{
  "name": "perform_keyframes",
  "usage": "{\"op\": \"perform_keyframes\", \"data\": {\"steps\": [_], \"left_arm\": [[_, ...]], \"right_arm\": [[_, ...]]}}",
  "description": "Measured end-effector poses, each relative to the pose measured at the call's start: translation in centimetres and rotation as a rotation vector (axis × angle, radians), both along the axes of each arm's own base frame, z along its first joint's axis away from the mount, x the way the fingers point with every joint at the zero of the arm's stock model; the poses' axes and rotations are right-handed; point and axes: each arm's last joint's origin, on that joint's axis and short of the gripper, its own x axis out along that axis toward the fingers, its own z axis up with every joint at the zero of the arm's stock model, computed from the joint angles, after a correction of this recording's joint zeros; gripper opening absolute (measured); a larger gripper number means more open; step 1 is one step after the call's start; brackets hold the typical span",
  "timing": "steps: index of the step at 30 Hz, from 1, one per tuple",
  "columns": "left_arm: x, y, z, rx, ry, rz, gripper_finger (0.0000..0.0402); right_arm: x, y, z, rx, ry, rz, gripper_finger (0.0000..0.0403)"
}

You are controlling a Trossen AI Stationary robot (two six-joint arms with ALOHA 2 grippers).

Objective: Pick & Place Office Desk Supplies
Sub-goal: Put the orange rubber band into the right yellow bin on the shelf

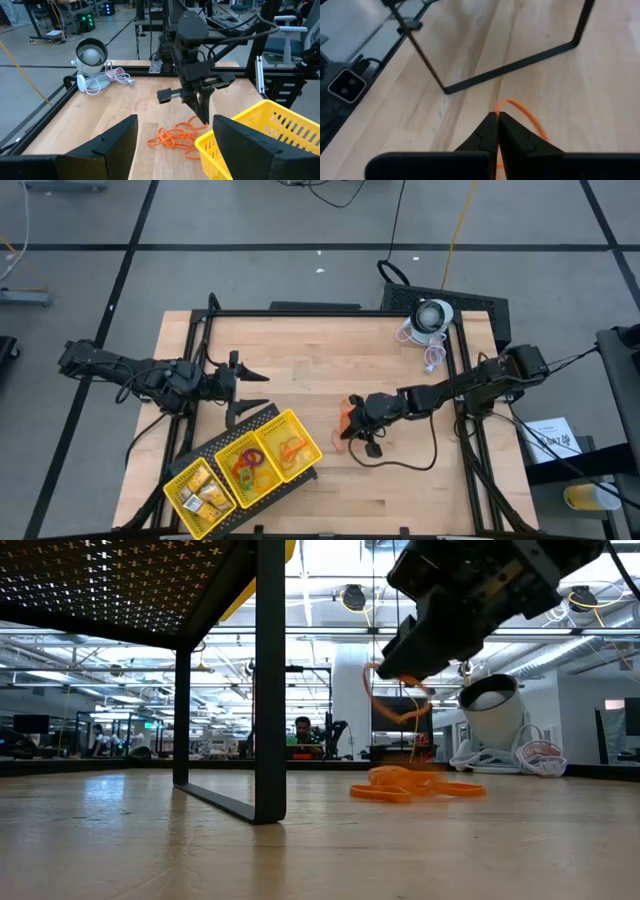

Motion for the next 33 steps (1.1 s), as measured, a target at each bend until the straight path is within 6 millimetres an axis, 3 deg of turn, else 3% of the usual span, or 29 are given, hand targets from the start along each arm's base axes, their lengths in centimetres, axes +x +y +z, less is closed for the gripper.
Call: {"op": "perform_keyframes", "data": {"steps": [9, 16, 22, 29, 33], "left_arm": [[0.3, -0.1, -0.1, 0.003, 0.002, 0.003, 0.0269], [1.5, -0.2, 1.1, 0.066, -0.144, 0.039, 0.0269], [4.3, -0.1, 0.4, 0.076, -0.183, 0.015, 0.0269], [7.7, 0.4, -1.0, 0.089, -0.227, 0.034, 0.0269], [9.3, 0.6, -1.5, 0.059, -0.295, -0.051, 0.0269]], "right_arm": [[0.3, -1.1, 1.2, -0.02, -0.099, -0.017, 0.0001], [1.4, -2.5, 3.6, -0.041, -0.386, -0.05, 0.0001], [1.6, -3.7, 6.4, -0.072, -0.691, -0.082, 0.0001], [1.3, -3.9, 8.0, -0.02, -0.86, 0.026, 0.0001], [1.2, -3.9, 8.4, -0.03, -0.906, 0.023, 0.0001]]}}
